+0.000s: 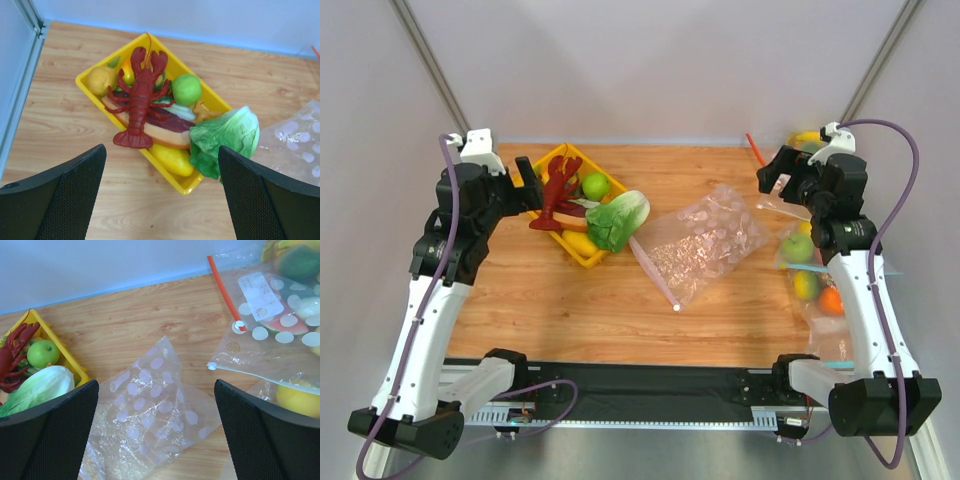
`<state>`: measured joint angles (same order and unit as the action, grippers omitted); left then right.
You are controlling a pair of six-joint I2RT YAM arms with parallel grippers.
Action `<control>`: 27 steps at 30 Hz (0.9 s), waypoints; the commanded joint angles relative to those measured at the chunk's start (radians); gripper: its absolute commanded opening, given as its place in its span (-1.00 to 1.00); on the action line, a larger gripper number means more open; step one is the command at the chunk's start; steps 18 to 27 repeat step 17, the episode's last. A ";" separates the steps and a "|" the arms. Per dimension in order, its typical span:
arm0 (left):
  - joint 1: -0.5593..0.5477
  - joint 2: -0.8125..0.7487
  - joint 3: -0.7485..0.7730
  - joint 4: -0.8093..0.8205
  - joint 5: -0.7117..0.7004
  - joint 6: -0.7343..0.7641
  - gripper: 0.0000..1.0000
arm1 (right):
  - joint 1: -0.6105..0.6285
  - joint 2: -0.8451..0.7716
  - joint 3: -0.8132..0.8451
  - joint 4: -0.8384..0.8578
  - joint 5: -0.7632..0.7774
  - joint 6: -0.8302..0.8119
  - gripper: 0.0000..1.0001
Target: Open the zip-top bag and remove the fake food
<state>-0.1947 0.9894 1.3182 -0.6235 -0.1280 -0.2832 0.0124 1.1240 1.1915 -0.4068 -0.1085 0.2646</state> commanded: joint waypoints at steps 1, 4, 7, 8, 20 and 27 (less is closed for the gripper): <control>0.005 -0.018 0.024 -0.081 0.007 0.026 0.99 | 0.000 -0.027 -0.004 0.023 0.023 -0.008 1.00; 0.005 -0.026 0.030 -0.099 -0.007 0.030 0.99 | 0.001 -0.038 -0.007 0.025 0.021 -0.007 1.00; 0.005 -0.034 0.033 -0.104 -0.012 0.027 0.99 | 0.001 -0.038 -0.007 0.025 0.020 -0.005 1.00; 0.005 -0.035 0.033 -0.107 -0.012 0.026 0.99 | 0.000 -0.039 -0.007 0.023 0.020 -0.004 1.00; 0.005 -0.041 0.041 -0.111 -0.010 0.033 0.99 | 0.001 -0.039 -0.003 0.016 0.024 -0.010 1.00; 0.005 -0.041 0.041 -0.111 -0.010 0.033 0.99 | 0.001 -0.039 -0.003 0.016 0.024 -0.010 1.00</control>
